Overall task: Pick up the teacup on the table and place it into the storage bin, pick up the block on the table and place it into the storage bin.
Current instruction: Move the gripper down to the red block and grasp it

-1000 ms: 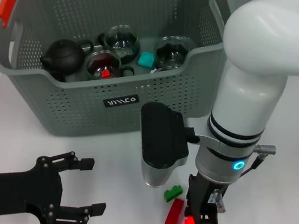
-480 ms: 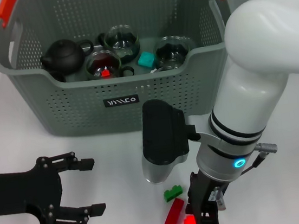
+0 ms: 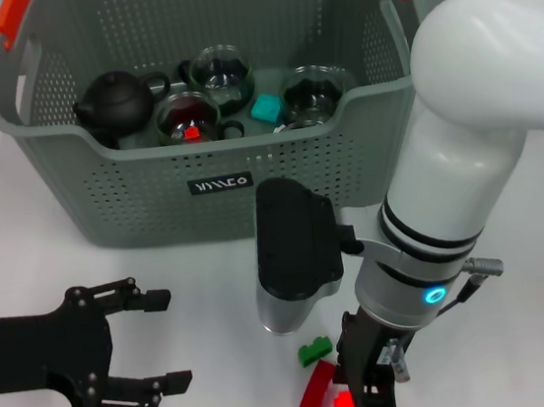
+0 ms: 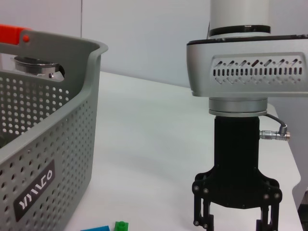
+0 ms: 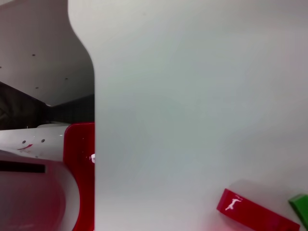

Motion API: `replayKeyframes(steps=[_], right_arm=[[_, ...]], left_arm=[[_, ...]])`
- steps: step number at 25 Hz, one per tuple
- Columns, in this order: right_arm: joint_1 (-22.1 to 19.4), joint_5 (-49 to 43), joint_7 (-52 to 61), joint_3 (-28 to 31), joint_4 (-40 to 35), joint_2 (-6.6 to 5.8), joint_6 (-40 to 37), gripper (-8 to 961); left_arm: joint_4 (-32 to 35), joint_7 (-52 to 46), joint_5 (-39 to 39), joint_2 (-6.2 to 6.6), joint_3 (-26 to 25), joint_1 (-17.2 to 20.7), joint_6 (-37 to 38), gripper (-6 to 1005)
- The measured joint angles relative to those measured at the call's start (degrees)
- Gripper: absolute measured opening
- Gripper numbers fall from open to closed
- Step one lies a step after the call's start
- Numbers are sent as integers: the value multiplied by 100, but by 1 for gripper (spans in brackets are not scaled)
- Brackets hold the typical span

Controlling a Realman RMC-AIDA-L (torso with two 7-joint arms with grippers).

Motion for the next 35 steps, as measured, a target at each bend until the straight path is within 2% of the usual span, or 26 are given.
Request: replayKeyframes(steps=[5,12,35], right_arm=[[-14,-31,-20,-20,-26,-1,-37,666],[-59,-282,-10,-52,-178,11,-43,666],[-49,-259,18,-305,-231,47,58,665]], left_arm=[[0,-16,0,0,-3,-2,-3,918],[-28,-25,-3,-4,-3,-14,-13,918],[-158,-15,-13,35,-12,-74,-27,919]])
